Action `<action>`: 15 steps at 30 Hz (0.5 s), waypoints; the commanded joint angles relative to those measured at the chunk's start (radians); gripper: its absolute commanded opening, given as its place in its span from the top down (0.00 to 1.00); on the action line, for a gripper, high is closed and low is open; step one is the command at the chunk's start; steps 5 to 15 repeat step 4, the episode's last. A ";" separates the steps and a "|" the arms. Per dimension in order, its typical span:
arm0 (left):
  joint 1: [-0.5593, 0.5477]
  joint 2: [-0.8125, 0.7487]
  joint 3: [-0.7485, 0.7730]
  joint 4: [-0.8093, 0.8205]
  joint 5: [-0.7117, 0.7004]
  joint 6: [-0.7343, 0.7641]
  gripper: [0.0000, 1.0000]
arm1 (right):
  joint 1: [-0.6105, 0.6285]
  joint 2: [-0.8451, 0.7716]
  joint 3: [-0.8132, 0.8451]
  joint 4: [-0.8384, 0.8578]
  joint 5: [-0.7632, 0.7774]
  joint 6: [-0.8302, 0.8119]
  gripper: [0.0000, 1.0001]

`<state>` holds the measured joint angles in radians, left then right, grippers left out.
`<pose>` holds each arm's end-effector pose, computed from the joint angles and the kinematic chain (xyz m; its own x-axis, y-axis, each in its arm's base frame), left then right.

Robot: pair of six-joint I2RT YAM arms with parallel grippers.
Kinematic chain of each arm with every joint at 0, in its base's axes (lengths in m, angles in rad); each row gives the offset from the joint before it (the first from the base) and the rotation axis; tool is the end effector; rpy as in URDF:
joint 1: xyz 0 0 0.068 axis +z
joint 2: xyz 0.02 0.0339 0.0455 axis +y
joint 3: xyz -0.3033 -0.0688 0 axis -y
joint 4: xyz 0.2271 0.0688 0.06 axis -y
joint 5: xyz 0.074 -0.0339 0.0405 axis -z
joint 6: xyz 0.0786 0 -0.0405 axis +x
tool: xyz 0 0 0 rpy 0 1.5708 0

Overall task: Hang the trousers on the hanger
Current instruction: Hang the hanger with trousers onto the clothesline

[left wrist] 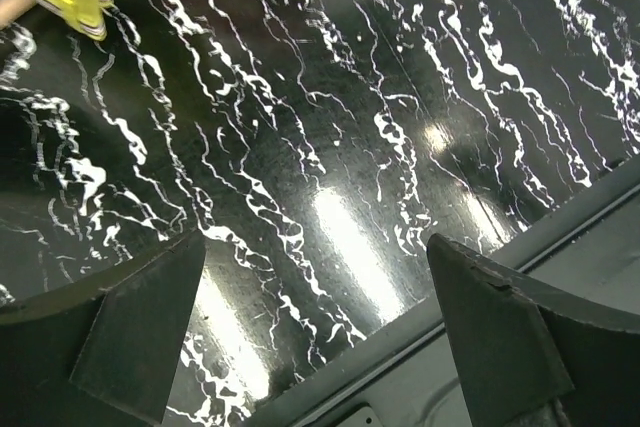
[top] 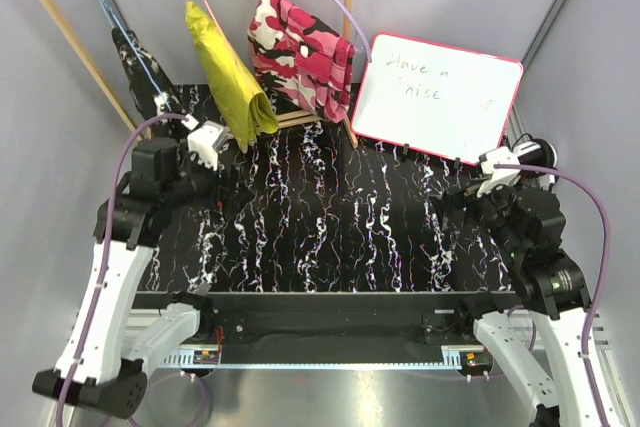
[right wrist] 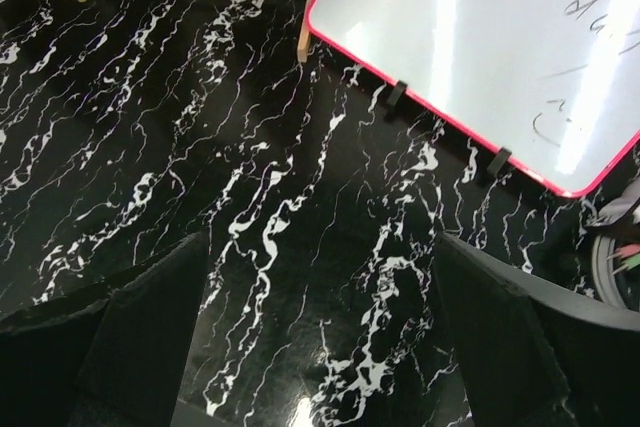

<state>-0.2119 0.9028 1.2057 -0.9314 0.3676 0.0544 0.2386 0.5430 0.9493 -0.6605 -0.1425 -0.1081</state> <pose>0.1409 -0.0592 0.3900 -0.5478 0.1698 -0.8192 0.5110 0.8432 -0.1670 0.0869 0.0326 0.3769 -0.2033 -0.1594 -0.9661 -0.3917 0.9175 -0.0689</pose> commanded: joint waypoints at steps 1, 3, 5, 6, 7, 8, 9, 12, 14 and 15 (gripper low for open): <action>0.000 -0.085 -0.037 0.057 -0.053 -0.002 0.01 | -0.021 -0.026 0.000 -0.019 -0.066 0.048 0.00; 0.000 -0.129 -0.054 0.094 -0.088 -0.013 0.01 | -0.021 -0.023 0.015 -0.025 -0.068 0.039 0.00; 0.000 -0.148 -0.064 0.107 -0.108 -0.028 0.01 | -0.021 -0.020 0.023 -0.027 -0.066 0.038 0.00; 0.000 -0.148 -0.064 0.107 -0.108 -0.028 0.01 | -0.021 -0.020 0.023 -0.027 -0.066 0.038 0.00; 0.000 -0.148 -0.064 0.107 -0.108 -0.028 0.01 | -0.021 -0.020 0.023 -0.027 -0.066 0.038 0.00; 0.000 -0.148 -0.064 0.107 -0.108 -0.028 0.01 | -0.021 -0.020 0.023 -0.027 -0.066 0.038 0.00; 0.000 -0.148 -0.064 0.107 -0.108 -0.028 0.01 | -0.021 -0.020 0.023 -0.027 -0.066 0.038 0.00; 0.000 -0.148 -0.064 0.107 -0.108 -0.028 0.01 | -0.021 -0.020 0.023 -0.027 -0.066 0.038 0.00; 0.000 -0.148 -0.064 0.107 -0.108 -0.028 0.01 | -0.021 -0.020 0.023 -0.027 -0.066 0.038 0.00; 0.000 -0.148 -0.064 0.107 -0.108 -0.028 0.01 | -0.021 -0.020 0.023 -0.027 -0.066 0.038 0.00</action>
